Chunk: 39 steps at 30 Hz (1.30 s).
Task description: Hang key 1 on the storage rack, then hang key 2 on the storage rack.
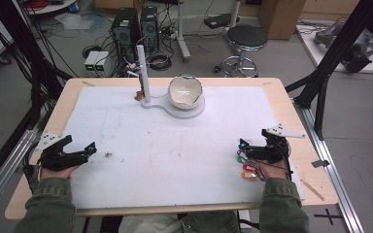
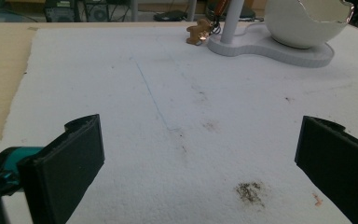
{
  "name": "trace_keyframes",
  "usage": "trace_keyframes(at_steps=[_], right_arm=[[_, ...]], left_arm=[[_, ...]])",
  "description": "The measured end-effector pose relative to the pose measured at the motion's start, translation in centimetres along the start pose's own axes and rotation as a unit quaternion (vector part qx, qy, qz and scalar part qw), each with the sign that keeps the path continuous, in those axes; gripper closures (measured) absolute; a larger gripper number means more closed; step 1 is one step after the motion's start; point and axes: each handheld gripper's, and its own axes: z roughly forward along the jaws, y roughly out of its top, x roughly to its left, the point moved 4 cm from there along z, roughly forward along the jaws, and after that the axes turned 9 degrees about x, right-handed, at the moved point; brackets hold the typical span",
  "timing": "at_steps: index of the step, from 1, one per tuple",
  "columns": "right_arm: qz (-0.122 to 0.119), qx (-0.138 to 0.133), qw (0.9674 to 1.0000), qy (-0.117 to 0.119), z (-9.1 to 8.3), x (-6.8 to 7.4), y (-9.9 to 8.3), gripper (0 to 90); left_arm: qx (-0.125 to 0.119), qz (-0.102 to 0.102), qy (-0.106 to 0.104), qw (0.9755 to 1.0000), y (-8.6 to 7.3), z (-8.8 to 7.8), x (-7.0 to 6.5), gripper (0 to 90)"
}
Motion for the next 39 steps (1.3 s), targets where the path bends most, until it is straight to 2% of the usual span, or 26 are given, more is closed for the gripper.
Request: trace_keyframes(at_steps=[6, 14, 22, 24, 30, 37, 39], right_arm=[[0.02, -0.008, 0.9998, -0.002, -0.9, -0.9, 0.2, 0.8], [0.027, -0.015, 0.9995, -0.008, -1.8, -1.6, 0.2, 0.8], [0.031, -0.007, 0.9995, -0.007, -2.4, -2.3, -0.2, 0.8], [0.033, 0.003, 0.9995, 0.003, -2.4, -2.4, -0.3, 0.8], [0.009, 0.035, 0.9993, 0.006, -2.3, -2.5, -0.7, 0.8], [0.007, 0.067, 0.9975, 0.024, -2.3, -3.0, -1.3, 0.8], [0.007, 0.082, 0.9961, 0.032, -2.2, -3.1, -1.6, 0.8]], left_arm=[[-0.001, 0.001, -0.001, 1.0, 0.0, 0.0, 0.0, 1.7], [0.0, 0.003, -0.005, 1.0, 0.0, 0.1, 0.0, 1.7], [-0.001, 0.003, -0.006, 1.0, 0.0, 0.1, -0.1, 1.7], [0.002, 0.005, -0.008, 1.0, 0.0, 0.1, -0.1, 1.7], [0.001, 0.006, -0.009, 0.9999, 0.0, 0.2, -0.1, 1.7], [0.002, 0.005, -0.011, 0.9999, 0.0, 0.2, -0.2, 1.7], [0.002, 0.005, -0.011, 0.9999, 0.0, 0.3, -0.2, 1.7]])
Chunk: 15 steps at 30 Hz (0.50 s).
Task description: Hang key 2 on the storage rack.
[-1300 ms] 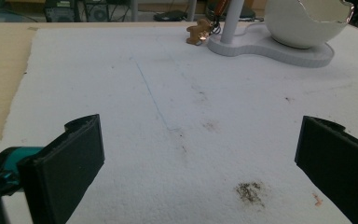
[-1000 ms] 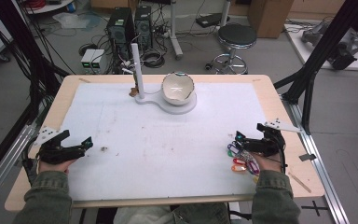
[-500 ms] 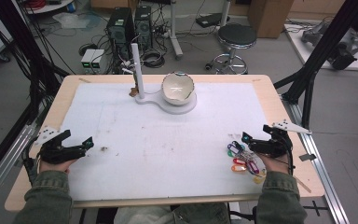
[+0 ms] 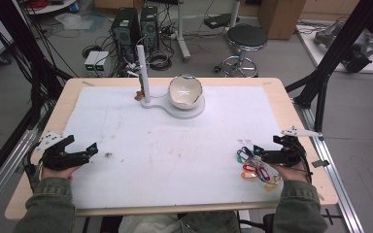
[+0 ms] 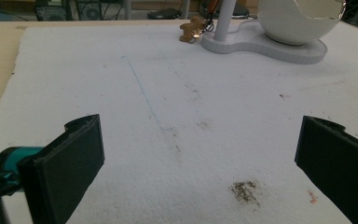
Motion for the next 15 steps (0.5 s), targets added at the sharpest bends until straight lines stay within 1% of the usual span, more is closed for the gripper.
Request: trace_keyframes(at_steps=[5, 9, 13, 15], right_arm=[[-0.018, 0.033, 0.9993, 0.004, 0.6, 0.1, -0.5, 0.8], [-0.037, 0.064, 0.9972, 0.008, 1.2, 0.4, -0.7, 0.8], [-0.047, 0.078, 0.9958, 0.009, 1.6, 0.6, -1.0, 0.8], [-0.05, 0.086, 0.9949, 0.015, 1.8, 0.7, -1.1, 0.8]], left_arm=[[0.002, 0.003, -0.001, 1.0, 0.0, 0.0, 0.0, 1.7], [0.002, 0.002, -0.002, 1.0, 0.0, 0.0, -0.1, 1.7], [0.004, 0.003, -0.002, 1.0, -0.1, 0.0, 0.0, 1.7], [0.006, 0.003, -0.003, 1.0, -0.1, 0.1, 0.0, 1.7]])
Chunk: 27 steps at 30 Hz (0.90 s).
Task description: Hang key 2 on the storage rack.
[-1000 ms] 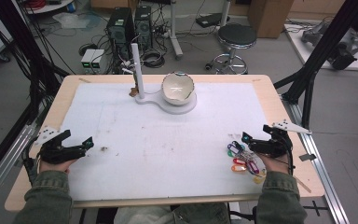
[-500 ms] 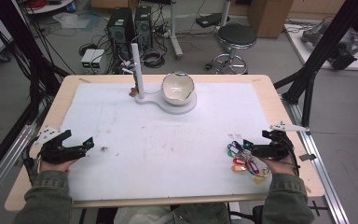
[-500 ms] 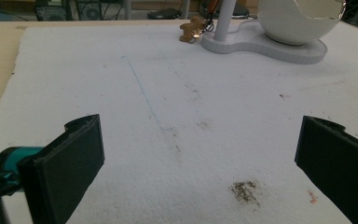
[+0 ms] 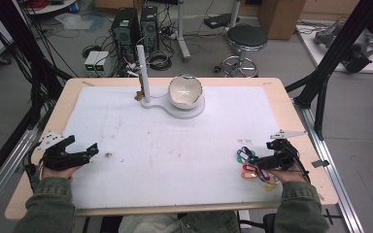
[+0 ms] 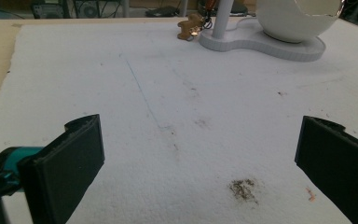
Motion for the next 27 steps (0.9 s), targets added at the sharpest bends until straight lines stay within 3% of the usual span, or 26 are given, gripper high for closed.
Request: trace_keyframes(at_steps=[4, 7, 11, 13, 14, 16, 21, 27], right_arm=[[-0.016, 0.02, 0.9996, 0.015, 0.2, 0.3, -0.2, 1.0], [-0.039, 0.042, 0.9977, 0.035, 0.7, 0.7, -0.5, 6.5], [-0.053, 0.075, 0.9953, 0.032, 1.3, 1.0, -0.6, 6.9], [-0.059, 0.078, 0.9947, 0.033, 1.3, 1.1, -0.6, 19.2], [-0.064, 0.078, 0.9941, 0.04, 1.2, 1.1, -0.6, 21.2], [-0.066, 0.076, 0.9945, 0.03, 1.1, 1.1, -0.6, 22.6], [-0.086, 0.058, 0.9944, 0.02, 0.7, 1.2, -0.3, 39.5], [-0.087, 0.071, 0.9935, 0.015, 0.8, 1.4, -0.4, 52.4]], left_arm=[[0.0, 0.0, -0.002, 1.0, 0.0, 0.0, 0.0, 1.7], [0.0, 0.0, -0.002, 1.0, 0.0, 0.1, 0.0, 1.7], [0.001, -0.001, -0.003, 1.0, 0.0, 0.1, -0.1, 1.7], [0.001, 0.001, -0.003, 1.0, 0.0, 0.1, -0.1, 1.7], [0.003, 0.003, -0.002, 1.0, 0.0, 0.2, -0.1, 1.7], [0.004, 0.004, -0.002, 1.0, -0.1, 0.2, -0.1, 1.7], [0.004, 0.004, -0.002, 1.0, 0.0, 0.2, -0.1, 1.7], [0.005, 0.004, -0.004, 1.0, 0.0, 0.2, -0.1, 1.7]])
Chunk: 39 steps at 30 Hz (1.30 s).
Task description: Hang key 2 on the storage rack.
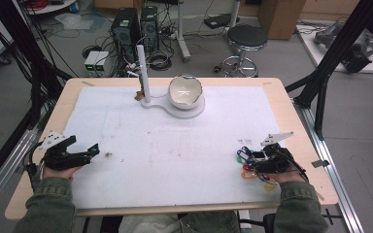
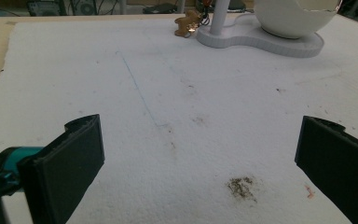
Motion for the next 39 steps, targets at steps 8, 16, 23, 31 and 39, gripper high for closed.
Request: trace_keyframes(at_steps=[8, 16, 23, 31, 39], right_arm=[[-0.009, 0.054, 0.9984, -0.014, 0.7, 0.4, 0.3, 73.9], [0.007, 0.029, 0.9994, -0.016, 0.1, 0.2, 0.5, 74.9], [0.027, -0.017, 0.9995, -0.009, -0.7, -0.1, 0.8, 75.0], [0.059, -0.06, 0.9964, 0.0, -1.6, 0.1, 0.9, 75.0], [0.082, -0.099, 0.9916, 0.016, -2.3, 0.2, 1.1, 75.0]], left_arm=[[0.0, 0.001, -0.001, 1.0, 0.0, 0.0, 0.0, 1.7], [0.001, 0.002, -0.001, 1.0, 0.0, 0.0, 0.0, 1.7], [0.001, 0.004, -0.003, 1.0, 0.0, 0.0, -0.1, 1.7], [0.0, 0.004, -0.006, 1.0, 0.0, 0.1, -0.2, 1.7], [-0.004, -0.003, -0.007, 1.0, 0.1, 0.1, -0.1, 1.7]])
